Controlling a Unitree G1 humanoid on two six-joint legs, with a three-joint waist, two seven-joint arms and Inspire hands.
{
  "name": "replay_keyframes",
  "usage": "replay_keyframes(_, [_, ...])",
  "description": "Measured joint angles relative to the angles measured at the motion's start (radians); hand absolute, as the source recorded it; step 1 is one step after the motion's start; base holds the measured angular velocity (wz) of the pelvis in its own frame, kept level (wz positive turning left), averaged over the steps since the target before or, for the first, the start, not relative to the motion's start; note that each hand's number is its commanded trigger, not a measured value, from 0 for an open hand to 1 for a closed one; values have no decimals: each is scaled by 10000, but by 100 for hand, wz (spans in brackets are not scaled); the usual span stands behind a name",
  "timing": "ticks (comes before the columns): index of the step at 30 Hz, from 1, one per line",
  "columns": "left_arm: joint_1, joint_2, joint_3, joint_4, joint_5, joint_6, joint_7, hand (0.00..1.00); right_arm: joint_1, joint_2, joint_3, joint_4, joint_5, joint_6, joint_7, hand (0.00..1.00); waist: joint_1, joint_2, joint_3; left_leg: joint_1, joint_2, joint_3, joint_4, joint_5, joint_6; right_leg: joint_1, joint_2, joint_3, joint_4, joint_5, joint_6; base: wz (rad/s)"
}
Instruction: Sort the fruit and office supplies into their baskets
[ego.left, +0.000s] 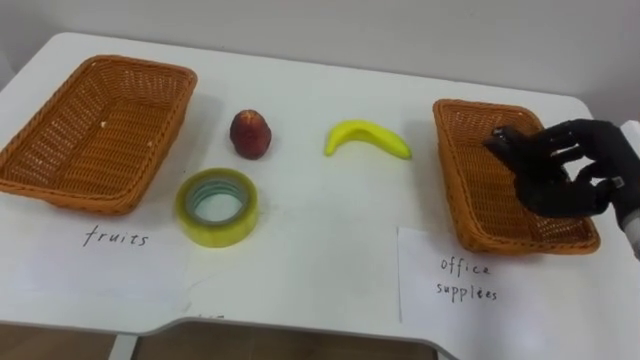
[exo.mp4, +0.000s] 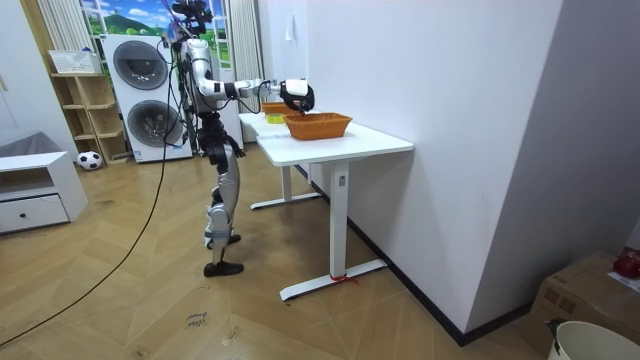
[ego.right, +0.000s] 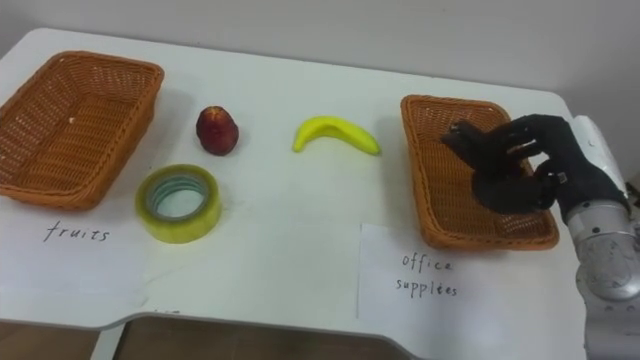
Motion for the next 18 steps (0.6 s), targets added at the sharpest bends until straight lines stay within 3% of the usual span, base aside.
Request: replay_keyframes(18, [-4,-2,-2,0,0,3,-8,0,-1,17,0,137,-1,2,67,0,13,-52,14,0,0,8,7,-1,1,-4,0,5,1,0,0,0])
